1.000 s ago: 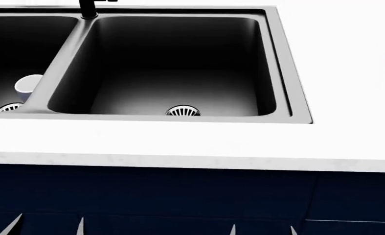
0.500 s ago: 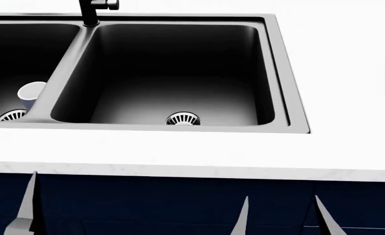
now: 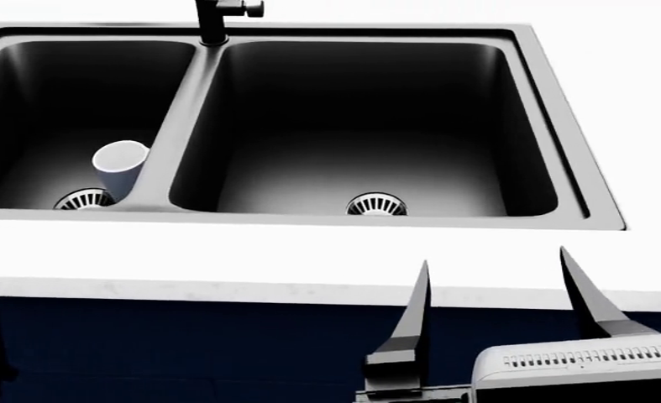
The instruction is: Turn on the sink faucet.
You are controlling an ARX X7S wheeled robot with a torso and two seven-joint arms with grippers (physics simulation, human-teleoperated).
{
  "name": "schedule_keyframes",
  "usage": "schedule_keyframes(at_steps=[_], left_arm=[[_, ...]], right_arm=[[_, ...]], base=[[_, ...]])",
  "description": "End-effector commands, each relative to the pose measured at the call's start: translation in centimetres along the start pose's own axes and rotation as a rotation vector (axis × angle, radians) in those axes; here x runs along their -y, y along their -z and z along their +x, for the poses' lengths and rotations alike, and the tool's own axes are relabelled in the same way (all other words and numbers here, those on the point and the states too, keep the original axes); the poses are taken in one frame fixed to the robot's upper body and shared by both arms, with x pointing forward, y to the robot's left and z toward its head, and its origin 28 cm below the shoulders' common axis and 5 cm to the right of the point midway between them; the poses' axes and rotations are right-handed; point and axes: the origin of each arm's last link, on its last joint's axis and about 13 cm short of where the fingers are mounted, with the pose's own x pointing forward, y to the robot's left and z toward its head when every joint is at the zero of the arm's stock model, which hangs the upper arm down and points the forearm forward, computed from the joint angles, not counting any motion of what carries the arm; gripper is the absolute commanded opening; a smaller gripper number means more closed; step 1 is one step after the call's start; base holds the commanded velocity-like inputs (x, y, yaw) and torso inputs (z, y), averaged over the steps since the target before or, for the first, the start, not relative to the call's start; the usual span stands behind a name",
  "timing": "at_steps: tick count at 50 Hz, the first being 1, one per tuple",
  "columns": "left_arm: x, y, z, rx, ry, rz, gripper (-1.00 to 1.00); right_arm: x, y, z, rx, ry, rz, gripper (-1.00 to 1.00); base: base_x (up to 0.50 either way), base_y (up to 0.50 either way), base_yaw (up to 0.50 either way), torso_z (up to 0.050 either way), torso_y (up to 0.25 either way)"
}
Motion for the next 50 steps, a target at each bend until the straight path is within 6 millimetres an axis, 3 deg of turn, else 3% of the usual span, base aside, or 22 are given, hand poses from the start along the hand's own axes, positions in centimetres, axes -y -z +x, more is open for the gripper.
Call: schedule_keyframes(at_steps=[1,10,23,35,50], left_arm=[[-0.6,-1.5,0.1,-0.021,-0.01,0.046,1.0],[-0.8,-2.1,0.6,-0.032,-0.003,0.068,1.0],[-1.3,-5.2,2.5,-0.043,0.035,0.087,1.0],[-1.4,-4.7,2.5,-0.053,0.035,0.065,1.0],[-1.7,-4.5,2.3,-0.062,0.03,0.062,1.0]], right_arm=[[0.5,-1.7,0.2,0.032,0.002,-0.025,1.0],[0.5,-2.9,0.0,0.042,0.002,-0.039,1.0],[0.9,-6.1,1.0,0.064,0.023,-0.094,1.0],[0.7,-6.1,0.8,0.075,0.02,-0.105,1.0],[0.5,-6.8,1.4,0.082,-0.005,-0.101,1.0]], base=[[0.0,0.5,0.0,0.05,0.068],[0.0,0.5,0.0,0.05,0.069],[0.0,0.0,0.0,0.05,0.069],[0.5,0.04,0.0,0.05,0.072],[0.49,0.3,0.0,0.05,0.095]])
